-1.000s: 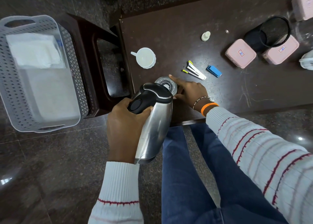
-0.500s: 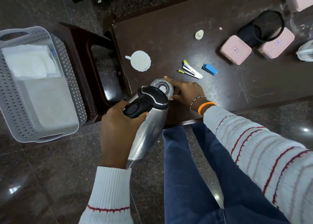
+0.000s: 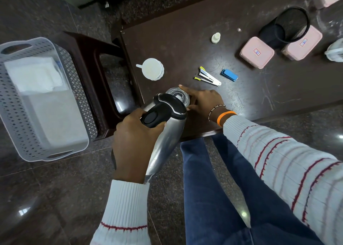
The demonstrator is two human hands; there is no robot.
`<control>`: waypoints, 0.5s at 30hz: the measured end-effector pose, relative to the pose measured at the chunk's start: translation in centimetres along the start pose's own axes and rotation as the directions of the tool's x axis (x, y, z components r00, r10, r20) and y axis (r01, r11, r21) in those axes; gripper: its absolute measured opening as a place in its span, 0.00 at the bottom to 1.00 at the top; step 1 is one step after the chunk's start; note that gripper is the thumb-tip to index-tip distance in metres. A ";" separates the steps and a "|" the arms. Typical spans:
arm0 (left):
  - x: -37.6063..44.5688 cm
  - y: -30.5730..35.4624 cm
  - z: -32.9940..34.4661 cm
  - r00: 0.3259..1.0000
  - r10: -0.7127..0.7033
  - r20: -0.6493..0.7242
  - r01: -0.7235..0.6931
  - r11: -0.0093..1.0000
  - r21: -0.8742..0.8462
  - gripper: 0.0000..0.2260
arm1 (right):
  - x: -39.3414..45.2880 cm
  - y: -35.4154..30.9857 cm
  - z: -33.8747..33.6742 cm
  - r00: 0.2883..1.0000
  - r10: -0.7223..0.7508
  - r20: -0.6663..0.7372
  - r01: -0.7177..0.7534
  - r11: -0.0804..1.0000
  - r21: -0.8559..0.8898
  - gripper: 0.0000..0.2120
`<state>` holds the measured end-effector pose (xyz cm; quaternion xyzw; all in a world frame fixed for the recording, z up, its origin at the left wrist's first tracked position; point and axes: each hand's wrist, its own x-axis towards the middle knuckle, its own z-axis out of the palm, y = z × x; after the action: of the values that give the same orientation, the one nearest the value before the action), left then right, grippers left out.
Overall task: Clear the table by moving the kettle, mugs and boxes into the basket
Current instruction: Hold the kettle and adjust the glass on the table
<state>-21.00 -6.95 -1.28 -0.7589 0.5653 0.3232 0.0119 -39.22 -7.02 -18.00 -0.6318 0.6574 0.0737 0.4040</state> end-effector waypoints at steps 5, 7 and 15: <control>0.4 0.0 -0.2 1.000 -0.020 0.001 0.020 1.000 -0.018 0.12 | 0.0 0.0 -0.1 1.000 0.002 -0.002 -0.002 1.000 -0.007 0.33; 0.3 0.0 -0.3 1.000 -0.020 0.002 0.020 1.000 -0.018 0.12 | 0.0 0.0 -0.1 1.000 0.004 -0.004 -0.004 1.000 -0.012 0.33; 0.1 0.2 -0.3 1.000 -0.026 -0.008 0.026 0.999 -0.019 0.13 | 0.0 -0.1 -0.1 1.000 0.006 -0.010 -0.006 1.000 -0.008 0.33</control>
<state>-20.99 -7.18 -1.06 -0.7675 0.5524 0.3253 0.0068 -39.19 -7.05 -17.88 -0.6319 0.6609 0.0741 0.3980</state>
